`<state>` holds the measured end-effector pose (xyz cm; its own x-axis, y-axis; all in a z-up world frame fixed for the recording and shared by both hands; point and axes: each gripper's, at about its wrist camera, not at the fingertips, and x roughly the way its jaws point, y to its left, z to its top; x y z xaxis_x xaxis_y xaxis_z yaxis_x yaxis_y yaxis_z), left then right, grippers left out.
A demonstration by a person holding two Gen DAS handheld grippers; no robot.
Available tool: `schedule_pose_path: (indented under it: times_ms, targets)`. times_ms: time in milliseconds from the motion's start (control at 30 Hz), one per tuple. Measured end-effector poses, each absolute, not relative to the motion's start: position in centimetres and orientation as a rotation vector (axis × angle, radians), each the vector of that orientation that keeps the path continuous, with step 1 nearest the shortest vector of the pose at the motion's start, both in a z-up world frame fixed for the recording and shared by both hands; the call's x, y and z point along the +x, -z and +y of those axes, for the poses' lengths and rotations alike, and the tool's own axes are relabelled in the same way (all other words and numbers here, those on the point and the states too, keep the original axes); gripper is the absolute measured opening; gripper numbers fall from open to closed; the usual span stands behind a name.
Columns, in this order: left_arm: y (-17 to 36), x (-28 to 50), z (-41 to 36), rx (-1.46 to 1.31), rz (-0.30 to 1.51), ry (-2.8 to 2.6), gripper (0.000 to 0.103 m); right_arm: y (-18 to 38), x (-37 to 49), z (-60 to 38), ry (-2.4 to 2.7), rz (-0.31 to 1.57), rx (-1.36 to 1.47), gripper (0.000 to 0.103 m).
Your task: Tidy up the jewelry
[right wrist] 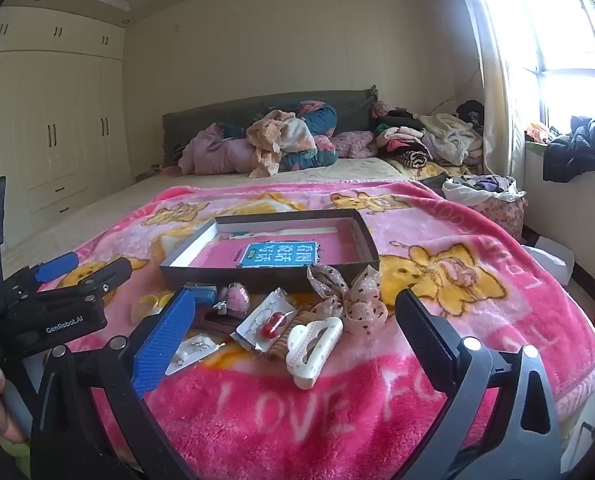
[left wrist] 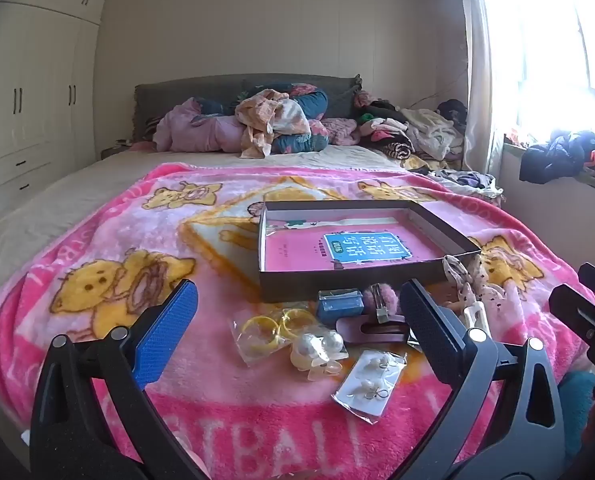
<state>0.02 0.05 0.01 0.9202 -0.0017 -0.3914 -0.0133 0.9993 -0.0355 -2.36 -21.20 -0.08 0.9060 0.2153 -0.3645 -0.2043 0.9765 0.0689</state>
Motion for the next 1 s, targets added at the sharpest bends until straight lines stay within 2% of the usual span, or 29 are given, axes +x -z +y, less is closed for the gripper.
schedule_pose_path:
  times_ms: [1000]
  targets:
    - [0.02,0.0,-0.02,-0.023,0.397,-0.005,0.093,-0.29,-2.87,-21.36,-0.22,0.345,0.033,0.097]
